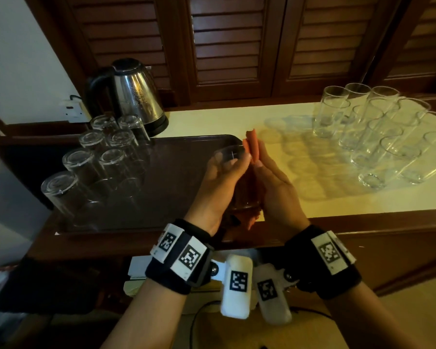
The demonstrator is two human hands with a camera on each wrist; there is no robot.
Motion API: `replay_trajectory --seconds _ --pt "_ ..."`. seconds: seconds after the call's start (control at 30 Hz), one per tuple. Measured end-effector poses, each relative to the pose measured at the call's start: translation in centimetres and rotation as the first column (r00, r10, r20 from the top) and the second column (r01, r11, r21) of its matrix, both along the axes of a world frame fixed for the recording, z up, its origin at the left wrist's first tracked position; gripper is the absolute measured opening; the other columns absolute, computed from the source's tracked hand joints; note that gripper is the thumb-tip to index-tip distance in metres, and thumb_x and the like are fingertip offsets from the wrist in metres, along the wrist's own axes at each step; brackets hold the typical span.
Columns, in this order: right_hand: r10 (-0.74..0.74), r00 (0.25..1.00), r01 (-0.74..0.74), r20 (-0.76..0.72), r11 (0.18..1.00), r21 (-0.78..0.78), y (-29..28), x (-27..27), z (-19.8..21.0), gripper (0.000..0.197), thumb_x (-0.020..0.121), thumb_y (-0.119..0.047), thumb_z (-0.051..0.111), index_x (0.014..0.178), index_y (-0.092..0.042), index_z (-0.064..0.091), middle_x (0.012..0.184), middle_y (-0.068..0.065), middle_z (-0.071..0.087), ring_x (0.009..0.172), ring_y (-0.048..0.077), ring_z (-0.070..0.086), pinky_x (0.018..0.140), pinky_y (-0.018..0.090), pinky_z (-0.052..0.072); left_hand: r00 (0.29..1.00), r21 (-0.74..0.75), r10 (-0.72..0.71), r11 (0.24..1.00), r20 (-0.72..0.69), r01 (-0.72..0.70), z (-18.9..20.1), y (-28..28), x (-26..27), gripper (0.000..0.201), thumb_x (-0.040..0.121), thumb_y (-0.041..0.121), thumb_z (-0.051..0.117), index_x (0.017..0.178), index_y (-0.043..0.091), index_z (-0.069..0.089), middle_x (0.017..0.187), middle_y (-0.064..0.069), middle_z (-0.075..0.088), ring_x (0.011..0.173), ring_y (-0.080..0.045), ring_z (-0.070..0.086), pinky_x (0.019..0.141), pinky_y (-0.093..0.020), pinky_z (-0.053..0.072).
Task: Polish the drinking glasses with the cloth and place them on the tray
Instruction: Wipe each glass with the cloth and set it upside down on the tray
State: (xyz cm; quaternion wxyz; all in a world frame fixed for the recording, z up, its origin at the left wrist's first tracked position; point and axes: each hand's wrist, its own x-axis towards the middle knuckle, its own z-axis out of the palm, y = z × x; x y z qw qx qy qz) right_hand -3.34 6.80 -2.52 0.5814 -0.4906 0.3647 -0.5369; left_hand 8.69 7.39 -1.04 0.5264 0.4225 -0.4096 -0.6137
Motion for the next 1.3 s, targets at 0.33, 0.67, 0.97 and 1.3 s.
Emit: replay_trajectory --seconds 0.33,0.67,0.97,1.3 --pt "-0.019 0.992 0.006 0.126 0.994 0.106 -0.2 -0.4 -0.1 0.047 0.106 -0.025 0.042 0.152 -0.031 0.041 0.137 -0.010 0.059 0.128 0.008 0.056 0.108 0.035 0.046 0.997 0.059 0.026 0.998 -0.079 -0.021 0.3 -0.5 0.5 0.016 0.102 0.018 0.053 0.116 0.021 0.059 0.107 -0.003 0.067 0.106 -0.019 0.063 0.094 -0.037 0.052" --pt "0.058 0.954 -0.104 0.296 0.984 0.145 0.0 -1.1 0.2 0.041 0.107 -0.022 0.036 0.145 -0.025 0.051 0.133 0.003 0.066 0.121 0.021 0.064 0.089 0.031 0.056 0.999 0.028 0.042 0.999 -0.018 -0.042 -0.5 -0.5 1.4 0.061 0.089 0.036 0.069 0.141 0.016 0.047 0.122 -0.003 0.068 0.113 -0.016 0.065 0.098 -0.035 0.051" --pt "0.084 0.923 -0.159 0.376 0.972 0.174 0.6 -0.7 0.3 0.039 0.105 -0.024 0.039 0.141 -0.027 0.055 0.134 0.011 0.065 0.123 0.027 0.062 0.101 0.043 0.052 0.997 0.049 -0.044 0.998 -0.062 0.048 -1.3 -0.3 0.3 0.081 0.077 0.058 0.067 0.143 0.014 0.048 0.130 -0.011 0.064 0.121 -0.026 0.062 0.105 -0.047 0.047" --pt "-0.004 0.991 -0.007 0.134 0.997 0.079 0.3 -0.1 0.0 0.044 0.106 -0.020 0.040 0.149 -0.027 0.046 0.141 0.008 0.057 0.123 0.015 0.061 0.102 0.032 0.050 0.996 0.034 0.052 0.998 0.075 -0.055 -0.9 -0.1 -0.5 0.079 0.082 0.052 0.071 0.148 0.029 0.034 0.133 -0.007 0.061 0.120 -0.025 0.062 0.100 -0.046 0.051"
